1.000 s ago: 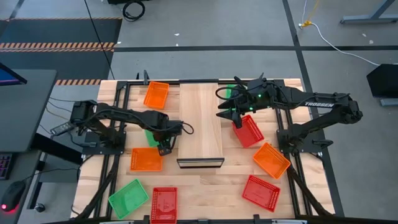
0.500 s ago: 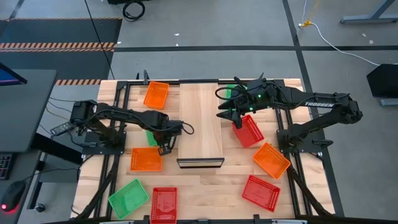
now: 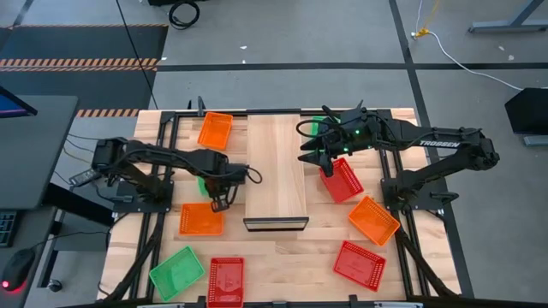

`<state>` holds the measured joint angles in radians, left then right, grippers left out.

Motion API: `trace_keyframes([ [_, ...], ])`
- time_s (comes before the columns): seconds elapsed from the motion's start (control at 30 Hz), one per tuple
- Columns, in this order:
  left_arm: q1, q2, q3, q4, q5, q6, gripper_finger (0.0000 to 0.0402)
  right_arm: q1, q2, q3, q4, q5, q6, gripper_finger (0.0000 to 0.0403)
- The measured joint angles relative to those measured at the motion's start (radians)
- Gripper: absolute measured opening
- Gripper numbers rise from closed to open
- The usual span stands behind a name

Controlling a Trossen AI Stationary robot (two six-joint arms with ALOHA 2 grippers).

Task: Stack baskets on shelf by color
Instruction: Put the top left green bin on the shelf

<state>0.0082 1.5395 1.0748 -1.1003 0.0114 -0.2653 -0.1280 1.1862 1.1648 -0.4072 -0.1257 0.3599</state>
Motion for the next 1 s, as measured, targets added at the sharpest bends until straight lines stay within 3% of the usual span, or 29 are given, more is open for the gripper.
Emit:
trace_keyframes([
  [0.27,0.003,-0.044,0.064,-0.009,-0.054,-0.016,0.0020,0.000,0.000,0.000,0.002,0.003,-0.002,0.0209],
  [0.4,0.006,-0.017,0.063,-0.012,-0.066,-0.004,0.0072,0.000,0.000,0.000,0.002,0.004,0.006,0.0209],
  [0.57,0.012,0.011,0.039,0.007,-0.158,0.023,0.0164,0.010,0.000,0.000,0.002,0.000,0.034,0.0209],
  [0.73,0.033,0.012,-0.075,0.022,-0.125,0.002,0.0243,0.024,0.000,0.000,-0.008,-0.018,0.058,0.0209],
  [0.83,0.040,0.012,-0.129,0.054,-0.055,-0.001,0.0271,0.031,0.000,0.000,-0.014,-0.024,0.060,0.0209],
  [1.0,0.031,0.012,-0.154,0.099,-0.049,-0.006,0.0279,0.031,0.000,0.000,-0.013,-0.024,0.060,0.0209],
])
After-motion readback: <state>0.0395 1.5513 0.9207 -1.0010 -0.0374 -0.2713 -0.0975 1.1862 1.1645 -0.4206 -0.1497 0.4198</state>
